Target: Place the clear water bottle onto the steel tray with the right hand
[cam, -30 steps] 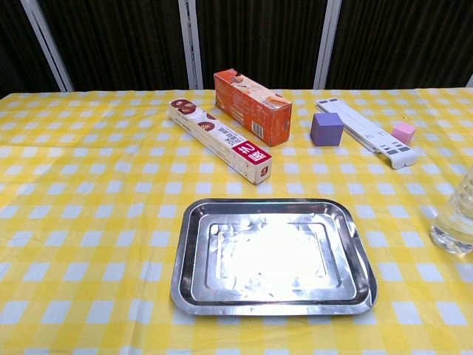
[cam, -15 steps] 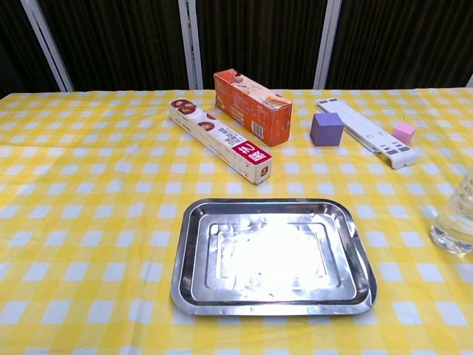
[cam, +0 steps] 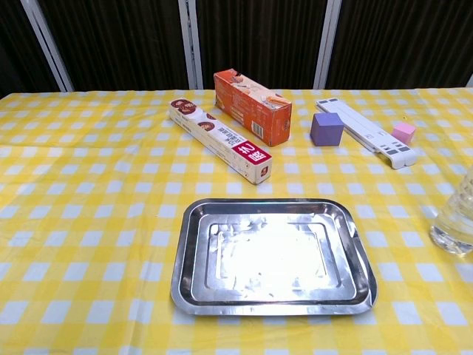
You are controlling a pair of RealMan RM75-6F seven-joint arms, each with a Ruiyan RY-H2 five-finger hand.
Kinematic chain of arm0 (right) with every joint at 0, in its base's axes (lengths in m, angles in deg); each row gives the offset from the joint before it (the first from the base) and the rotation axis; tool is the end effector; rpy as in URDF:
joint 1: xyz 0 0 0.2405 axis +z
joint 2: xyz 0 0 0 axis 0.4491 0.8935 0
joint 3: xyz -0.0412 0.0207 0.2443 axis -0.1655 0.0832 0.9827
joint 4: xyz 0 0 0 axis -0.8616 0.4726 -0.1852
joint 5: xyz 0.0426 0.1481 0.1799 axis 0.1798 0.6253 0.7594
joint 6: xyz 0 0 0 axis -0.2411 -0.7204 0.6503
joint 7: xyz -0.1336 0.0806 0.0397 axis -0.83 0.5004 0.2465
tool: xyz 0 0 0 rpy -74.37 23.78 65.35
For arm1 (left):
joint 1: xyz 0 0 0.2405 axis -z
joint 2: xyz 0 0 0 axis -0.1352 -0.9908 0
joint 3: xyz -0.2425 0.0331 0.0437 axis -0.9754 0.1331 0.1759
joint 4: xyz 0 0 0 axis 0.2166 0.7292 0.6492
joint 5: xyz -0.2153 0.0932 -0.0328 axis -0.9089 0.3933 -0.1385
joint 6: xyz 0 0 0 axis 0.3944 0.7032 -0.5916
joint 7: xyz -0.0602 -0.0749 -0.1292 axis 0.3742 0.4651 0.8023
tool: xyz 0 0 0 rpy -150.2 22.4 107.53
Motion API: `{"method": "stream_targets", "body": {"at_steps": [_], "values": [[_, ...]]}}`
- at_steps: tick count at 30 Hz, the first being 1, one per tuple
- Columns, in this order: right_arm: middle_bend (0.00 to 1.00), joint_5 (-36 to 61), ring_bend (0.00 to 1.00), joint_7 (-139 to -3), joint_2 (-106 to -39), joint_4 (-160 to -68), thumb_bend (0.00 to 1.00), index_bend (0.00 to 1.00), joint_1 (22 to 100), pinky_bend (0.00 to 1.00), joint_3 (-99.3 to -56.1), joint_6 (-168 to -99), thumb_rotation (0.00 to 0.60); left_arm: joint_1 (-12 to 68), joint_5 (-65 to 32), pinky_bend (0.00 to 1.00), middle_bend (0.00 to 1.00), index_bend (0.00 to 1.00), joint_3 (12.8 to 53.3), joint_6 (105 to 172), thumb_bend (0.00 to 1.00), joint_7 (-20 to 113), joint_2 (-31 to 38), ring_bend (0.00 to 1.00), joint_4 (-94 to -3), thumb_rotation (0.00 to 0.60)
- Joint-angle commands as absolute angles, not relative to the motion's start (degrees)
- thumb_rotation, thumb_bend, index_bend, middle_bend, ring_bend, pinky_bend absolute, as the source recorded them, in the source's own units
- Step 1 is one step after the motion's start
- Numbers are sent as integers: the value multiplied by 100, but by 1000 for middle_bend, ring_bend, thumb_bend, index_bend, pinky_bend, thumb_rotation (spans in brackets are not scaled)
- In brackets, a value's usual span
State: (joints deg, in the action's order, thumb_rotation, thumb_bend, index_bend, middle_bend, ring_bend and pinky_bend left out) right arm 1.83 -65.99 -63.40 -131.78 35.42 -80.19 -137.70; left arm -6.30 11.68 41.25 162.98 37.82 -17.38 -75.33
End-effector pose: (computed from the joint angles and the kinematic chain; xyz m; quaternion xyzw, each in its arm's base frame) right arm -0.3139 -0.2328 0.0524 0.5194 -0.5646 0.3922 0.5076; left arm -0.2938 0.1686 0.1271 -0.6129 -0.3666 -0.3632 0.5984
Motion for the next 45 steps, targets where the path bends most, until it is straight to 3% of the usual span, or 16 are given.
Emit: {"method": "stream_targets", "body": {"at_steps": [1,7,11,25,28,33,39,45], "values": [[102,509,0,-6665,-6318,-13306,156,157,3771,0,-7786,-13527,600,-636,1153,0,0,113,4119,16306,191,3796,-1746,0,-7535,600],[102,1198,0,-6749,-6245,-13563,155,143,4024,0,-7564,-13062,600,-646,1100,0,0,113,4092,16317,191,3871,-1773,0,-7533,600],[102,1559,0,-6256,-6047,-13847,156,136,4117,0,-7572,-12389,600,-644,1113,0,0,113,4100,16306,191,3871,-1777,0,-7534,600],[113,1551,0,-4626,-6011,-13836,156,142,4301,0,-7432,-11194,600,-630,1061,0,0,112,4109,16230,192,3772,-1763,0,-7584,600],[212,1463,15,-4342,-6150,-13772,155,266,4244,0,-7358,-11349,600,-623,1046,0,0,112,4118,16196,192,3749,-1765,0,-7606,600],[445,1572,171,-3845,-6444,-13630,223,621,4103,0,-7172,-11735,600,-629,987,0,0,112,4115,16171,192,3710,-1776,0,-7647,600],[584,1561,266,-3734,-6713,-13431,312,815,3995,0,-7148,-12133,600,-629,910,0,0,114,4115,16125,192,3646,-1780,0,-7696,600],[612,1329,289,-3562,-6866,-13308,327,854,3922,0,-7194,-12335,600,-636,920,0,0,114,4130,16126,192,3582,-1778,0,-7738,600]]}}
